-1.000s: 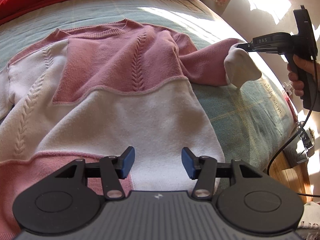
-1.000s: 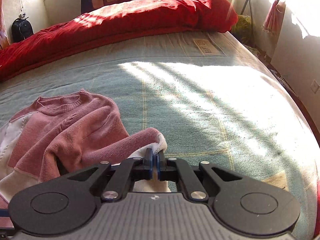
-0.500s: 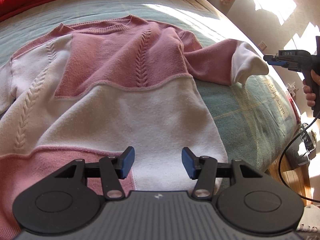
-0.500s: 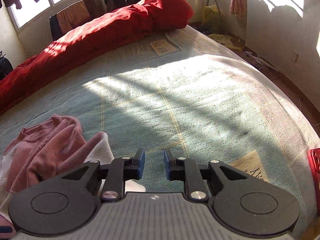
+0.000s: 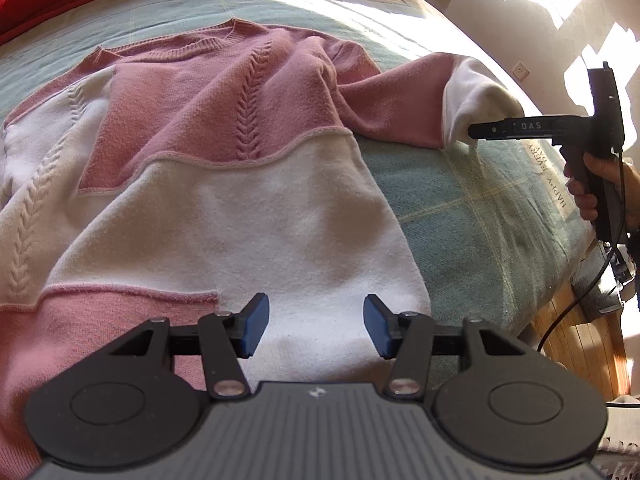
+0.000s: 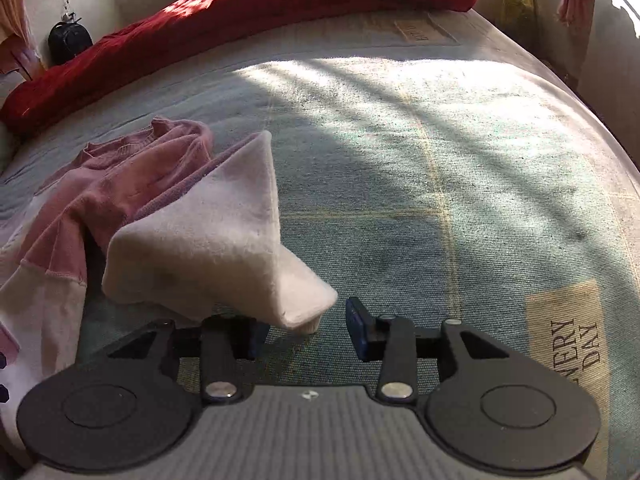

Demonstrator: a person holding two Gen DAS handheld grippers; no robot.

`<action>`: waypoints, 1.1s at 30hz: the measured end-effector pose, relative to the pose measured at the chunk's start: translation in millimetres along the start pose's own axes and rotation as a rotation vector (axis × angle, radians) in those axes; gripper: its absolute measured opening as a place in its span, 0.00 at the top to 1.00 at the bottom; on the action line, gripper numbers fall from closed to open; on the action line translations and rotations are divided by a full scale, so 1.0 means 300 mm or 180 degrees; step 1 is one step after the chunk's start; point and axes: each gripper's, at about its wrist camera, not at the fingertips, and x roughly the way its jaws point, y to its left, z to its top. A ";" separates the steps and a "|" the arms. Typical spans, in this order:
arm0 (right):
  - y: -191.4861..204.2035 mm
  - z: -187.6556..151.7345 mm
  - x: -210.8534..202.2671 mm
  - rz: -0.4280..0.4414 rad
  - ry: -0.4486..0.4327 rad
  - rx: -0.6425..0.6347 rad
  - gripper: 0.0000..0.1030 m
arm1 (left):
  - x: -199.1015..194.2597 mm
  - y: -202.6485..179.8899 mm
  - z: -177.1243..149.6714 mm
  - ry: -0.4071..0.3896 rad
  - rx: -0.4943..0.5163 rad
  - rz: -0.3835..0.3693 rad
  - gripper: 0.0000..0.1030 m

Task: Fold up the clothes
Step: 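Grasp the white sleeve cuff with the right gripper and pull it outward, then lay the sleeve flat on the bed and open the right gripper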

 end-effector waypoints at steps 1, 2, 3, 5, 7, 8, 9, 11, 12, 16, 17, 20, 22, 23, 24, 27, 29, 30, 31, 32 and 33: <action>-0.016 0.006 0.017 0.0064 -0.0005 0.0061 0.55 | 0.007 0.000 0.001 0.0023 -0.0008 0.0016 0.49; -0.028 0.007 0.032 0.0135 -0.0026 0.0112 0.55 | 0.013 0.000 0.002 0.0045 -0.0015 0.0032 0.49; -0.037 0.004 0.044 0.0249 -0.0036 0.0151 0.56 | 0.020 0.000 0.006 0.0063 -0.0024 0.0049 0.49; -0.043 -0.005 0.050 0.0424 -0.0040 0.0189 0.83 | 0.030 -0.003 0.018 0.0082 -0.0025 0.0070 0.49; -0.041 -0.011 0.035 0.0493 -0.0010 0.0173 0.89 | 0.036 -0.011 0.028 0.0084 -0.0003 0.0070 0.49; -0.042 -0.013 0.020 0.0487 0.0019 0.0147 0.89 | 0.039 -0.017 0.031 0.0085 0.0008 0.0063 0.49; -0.043 -0.016 0.003 0.0468 0.0051 0.0114 0.89 | 0.042 -0.023 0.034 0.0086 0.0020 0.0056 0.49; -0.059 -0.022 -0.043 0.0390 0.0108 0.0074 0.89 | 0.044 -0.041 0.035 0.0074 0.0052 0.0024 0.49; -0.071 -0.026 -0.070 0.0347 0.0147 0.0058 0.89 | 0.042 -0.049 0.031 0.0074 0.0065 0.0002 0.49; -0.123 -0.047 -0.192 0.0109 0.0234 0.0029 0.89 | 0.032 -0.076 0.014 0.0060 0.0113 -0.0072 0.49; -0.138 -0.056 -0.225 0.0054 0.0261 0.0034 0.89 | 0.028 -0.081 0.010 0.0053 0.0123 -0.0087 0.49; -0.169 -0.088 -0.309 -0.0087 0.0364 0.0022 0.89 | 0.010 -0.090 -0.004 0.0011 0.0139 -0.0116 0.49; -0.178 -0.114 -0.351 -0.0125 0.0451 0.0004 0.89 | -0.005 -0.093 -0.011 -0.0024 0.0148 -0.0133 0.49; -0.182 -0.127 -0.371 -0.0140 0.0496 -0.0005 0.89 | -0.013 -0.094 -0.014 -0.0043 0.0156 -0.0135 0.49; -0.183 -0.139 -0.384 -0.0141 0.0553 -0.0012 0.89 | -0.020 -0.096 -0.016 -0.0056 0.0161 -0.0134 0.49; -0.175 -0.166 -0.397 -0.0170 0.0715 -0.0060 0.88 | -0.043 -0.103 -0.026 -0.0098 0.0184 -0.0132 0.49; -0.172 -0.179 -0.397 -0.0216 0.0826 -0.0070 0.88 | -0.056 -0.104 -0.031 -0.0130 0.0196 -0.0126 0.48; -0.168 -0.186 -0.393 -0.0260 0.0873 -0.0081 0.87 | -0.063 -0.105 -0.033 -0.0148 0.0203 -0.0124 0.46; -0.166 -0.190 -0.387 -0.0304 0.0933 -0.0085 0.86 | -0.071 -0.105 -0.036 -0.0165 0.0210 -0.0123 0.41; -0.166 -0.194 -0.380 -0.0353 0.0991 -0.0092 0.83 | -0.078 -0.105 -0.038 -0.0183 0.0218 -0.0122 0.40; -0.165 -0.198 -0.376 -0.0414 0.1022 -0.0108 0.81 | -0.082 -0.107 -0.038 -0.0194 0.0239 -0.0124 0.40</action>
